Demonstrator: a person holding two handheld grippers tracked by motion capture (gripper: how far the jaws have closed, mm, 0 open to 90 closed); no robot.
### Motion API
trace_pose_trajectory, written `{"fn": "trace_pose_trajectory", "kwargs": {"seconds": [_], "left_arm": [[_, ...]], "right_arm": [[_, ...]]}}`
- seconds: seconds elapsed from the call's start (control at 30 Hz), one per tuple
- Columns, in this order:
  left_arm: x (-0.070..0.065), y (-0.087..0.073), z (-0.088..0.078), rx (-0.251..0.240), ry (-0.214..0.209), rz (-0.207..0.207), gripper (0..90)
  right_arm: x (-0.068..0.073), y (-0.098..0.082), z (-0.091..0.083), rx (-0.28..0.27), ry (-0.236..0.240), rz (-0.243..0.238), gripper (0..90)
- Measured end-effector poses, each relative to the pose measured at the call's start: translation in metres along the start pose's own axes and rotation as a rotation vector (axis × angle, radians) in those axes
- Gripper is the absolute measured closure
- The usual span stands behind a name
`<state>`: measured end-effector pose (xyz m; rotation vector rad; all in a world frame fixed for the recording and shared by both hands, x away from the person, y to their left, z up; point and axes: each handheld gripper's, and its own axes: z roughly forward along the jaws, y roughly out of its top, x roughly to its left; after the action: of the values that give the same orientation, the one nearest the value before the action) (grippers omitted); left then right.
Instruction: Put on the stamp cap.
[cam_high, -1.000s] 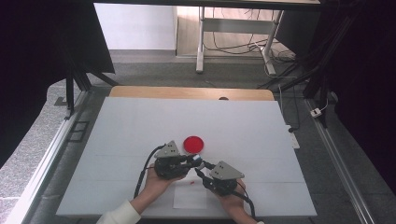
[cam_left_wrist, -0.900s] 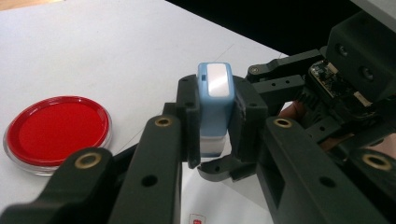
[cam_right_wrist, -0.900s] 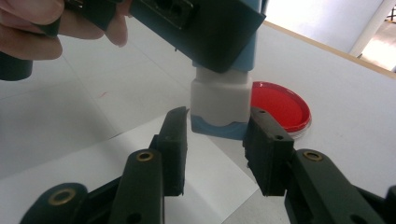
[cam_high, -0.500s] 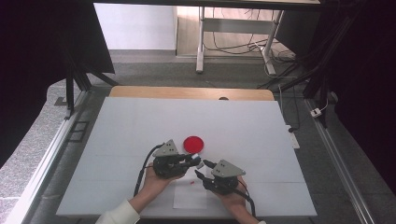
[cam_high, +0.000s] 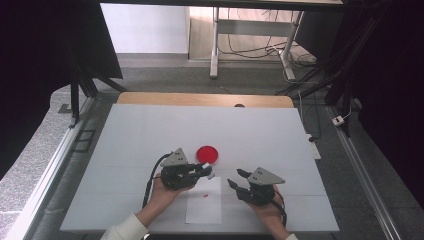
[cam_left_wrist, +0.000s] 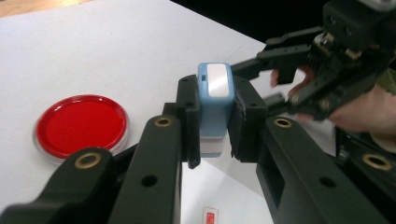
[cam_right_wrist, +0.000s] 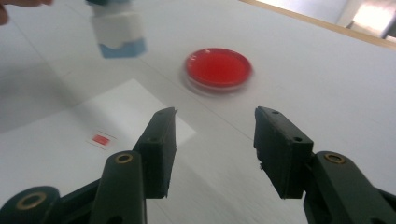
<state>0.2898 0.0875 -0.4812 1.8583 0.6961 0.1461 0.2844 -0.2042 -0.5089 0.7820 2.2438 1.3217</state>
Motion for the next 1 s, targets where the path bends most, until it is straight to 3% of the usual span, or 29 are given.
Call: {"fn": "trace_pose_trajectory", "kwargs": {"seconds": [0.43,0.8,1.0], "left_arm": [[0.010,0.002,-0.013,-0.012,0.037,-0.002,75.2],[0.028,0.005,-0.030,-0.016,0.105,-0.009,75.2],[0.038,0.004,-0.036,-0.019,0.140,-0.023,75.2]], "right_arm": [[-0.035,-0.019,-0.037,0.009,-0.047,0.043,48.5],[-0.054,-0.033,-0.065,0.009,-0.073,0.079,48.3],[-0.060,-0.033,-0.067,0.004,-0.079,0.088,48.1]]}}
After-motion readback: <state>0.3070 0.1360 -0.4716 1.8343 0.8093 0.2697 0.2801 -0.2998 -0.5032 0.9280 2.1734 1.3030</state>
